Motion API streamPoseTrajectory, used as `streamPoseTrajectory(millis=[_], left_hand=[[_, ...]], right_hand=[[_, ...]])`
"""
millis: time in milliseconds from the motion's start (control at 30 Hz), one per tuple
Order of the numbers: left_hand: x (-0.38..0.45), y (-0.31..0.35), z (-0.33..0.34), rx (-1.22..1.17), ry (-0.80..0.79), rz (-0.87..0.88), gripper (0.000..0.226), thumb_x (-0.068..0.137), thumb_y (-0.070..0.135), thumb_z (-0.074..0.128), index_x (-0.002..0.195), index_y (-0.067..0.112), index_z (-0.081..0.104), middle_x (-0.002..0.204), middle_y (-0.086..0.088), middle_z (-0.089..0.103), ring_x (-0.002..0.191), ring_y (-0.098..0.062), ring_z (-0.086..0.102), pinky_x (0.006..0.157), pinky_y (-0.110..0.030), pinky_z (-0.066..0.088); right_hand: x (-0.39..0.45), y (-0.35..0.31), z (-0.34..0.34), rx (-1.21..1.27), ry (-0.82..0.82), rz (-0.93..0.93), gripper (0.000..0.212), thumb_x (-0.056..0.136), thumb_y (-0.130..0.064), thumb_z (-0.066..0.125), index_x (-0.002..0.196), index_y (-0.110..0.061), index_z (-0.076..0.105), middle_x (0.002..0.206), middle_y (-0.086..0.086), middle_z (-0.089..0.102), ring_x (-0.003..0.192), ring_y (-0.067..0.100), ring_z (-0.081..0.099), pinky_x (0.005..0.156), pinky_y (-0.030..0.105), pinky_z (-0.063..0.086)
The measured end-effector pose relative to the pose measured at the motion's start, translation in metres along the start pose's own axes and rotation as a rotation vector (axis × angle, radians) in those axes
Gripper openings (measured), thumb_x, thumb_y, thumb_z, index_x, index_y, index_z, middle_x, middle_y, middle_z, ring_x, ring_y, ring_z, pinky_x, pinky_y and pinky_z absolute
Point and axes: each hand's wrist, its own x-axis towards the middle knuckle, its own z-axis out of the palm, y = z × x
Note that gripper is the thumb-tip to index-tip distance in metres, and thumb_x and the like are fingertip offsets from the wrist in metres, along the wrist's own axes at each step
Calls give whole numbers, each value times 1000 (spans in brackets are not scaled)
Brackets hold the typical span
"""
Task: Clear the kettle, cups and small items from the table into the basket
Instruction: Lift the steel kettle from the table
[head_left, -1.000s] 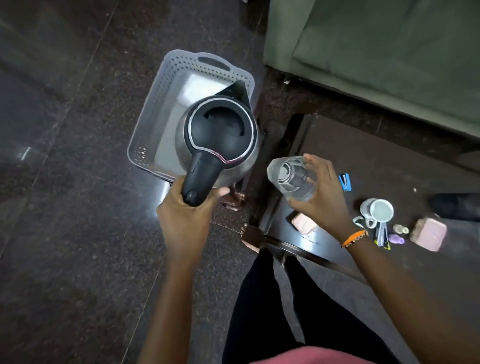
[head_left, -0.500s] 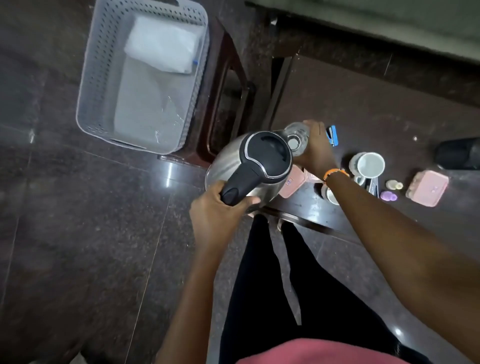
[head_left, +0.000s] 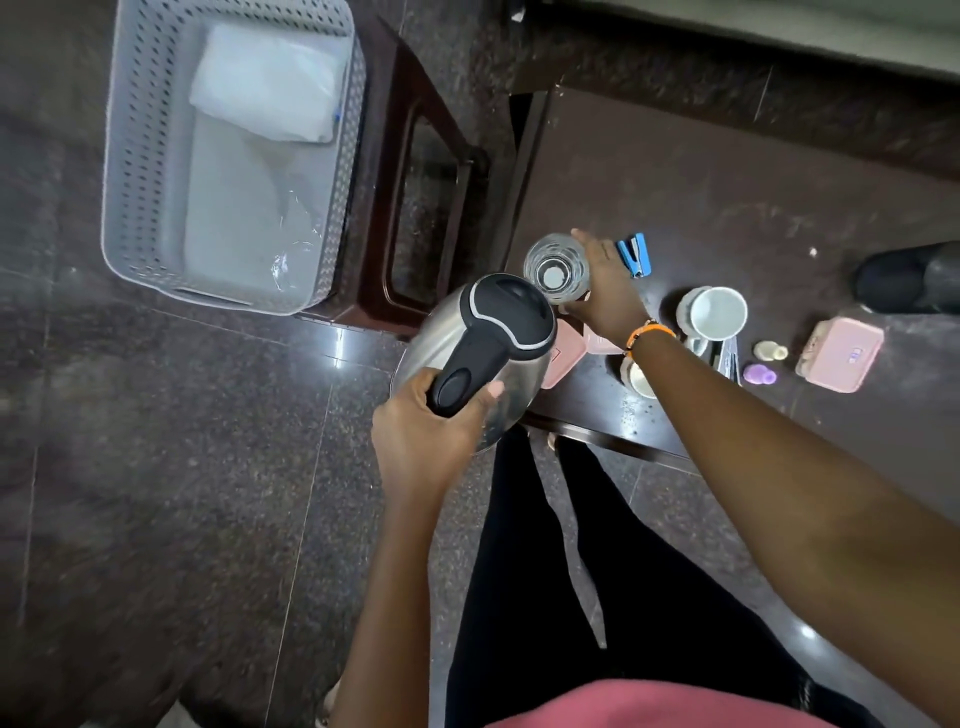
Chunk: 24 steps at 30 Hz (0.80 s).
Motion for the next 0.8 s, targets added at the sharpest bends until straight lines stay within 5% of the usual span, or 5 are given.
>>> streamPoseTrajectory(millis=[167,300,500,800], left_hand=[[0,7,4,11,-38,42,33,68,42,77,62,16,57,48,10,52,46,-2,46,49,-17,37],[3,15,9,45,-15,71,37,66,48,73,61,15,57,47,9,51,46,-3,45,49,-25,40],[12,21,11,33,-2,57,38,68,47,72,53,20,50,45,19,53,44,4,46,44,-9,34],[20,28,14,141,-18,106,44,68,54,70,53,18,50,45,9,51,43,-1,45,46,-21,34]], right_hand=[[-3,6,-5,-30,-38,-15,90,72,1,71,147,-15,24,147,12,36,135,26,38,111,33,30],[-4,11,-9,-39,-52,-41,85,75,-1,70,146,-15,26,146,12,38,133,27,40,111,35,33],[-1,17,-13,-33,-94,-33,84,77,-1,68,147,-20,25,136,14,44,121,28,49,106,39,40],[3,23,-14,-43,-140,-16,85,78,-8,69,146,-27,23,136,13,46,114,29,52,105,40,41]])
